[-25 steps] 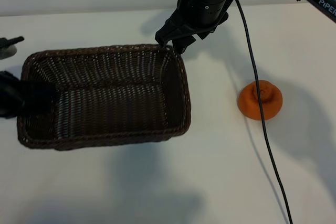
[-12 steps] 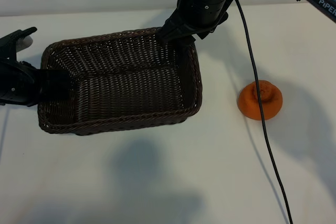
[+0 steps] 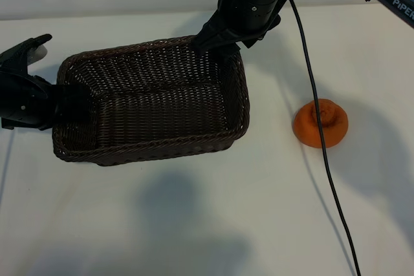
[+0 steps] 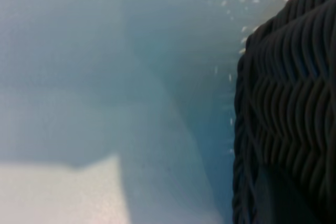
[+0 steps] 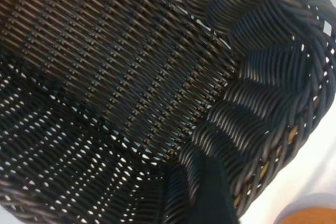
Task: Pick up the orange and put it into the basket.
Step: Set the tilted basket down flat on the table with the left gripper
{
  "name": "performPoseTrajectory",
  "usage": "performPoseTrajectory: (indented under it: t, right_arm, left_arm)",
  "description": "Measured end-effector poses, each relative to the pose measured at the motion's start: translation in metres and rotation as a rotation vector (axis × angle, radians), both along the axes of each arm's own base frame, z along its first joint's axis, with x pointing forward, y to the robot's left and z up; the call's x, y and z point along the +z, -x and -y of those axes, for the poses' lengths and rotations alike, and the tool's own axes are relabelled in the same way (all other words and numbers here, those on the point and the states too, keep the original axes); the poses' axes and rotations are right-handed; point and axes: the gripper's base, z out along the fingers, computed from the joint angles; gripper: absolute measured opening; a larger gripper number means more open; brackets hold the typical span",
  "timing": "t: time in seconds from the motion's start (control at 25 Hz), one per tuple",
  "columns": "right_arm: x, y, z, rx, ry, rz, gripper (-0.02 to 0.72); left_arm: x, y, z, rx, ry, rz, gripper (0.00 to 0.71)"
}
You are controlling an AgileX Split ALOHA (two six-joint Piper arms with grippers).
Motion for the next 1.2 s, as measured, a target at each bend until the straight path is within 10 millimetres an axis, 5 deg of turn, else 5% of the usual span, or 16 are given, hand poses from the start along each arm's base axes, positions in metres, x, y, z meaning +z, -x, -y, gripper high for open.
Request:
performPoseTrajectory:
  t: [0.48, 1.2]
  right_arm:
    - [0.0, 0.0, -0.001, -0.001, -0.012, -0.004, 0.526]
    - [0.0, 0.001, -0.001, 0.0, -0.014, -0.007, 0.526]
  left_arm:
    - [0.012, -0.01, 0.001, -0.057, 0.001, -0.003, 0.152]
    - [0.001, -0.014, -0.002, -0.057, -0.022, -0.064, 0.152]
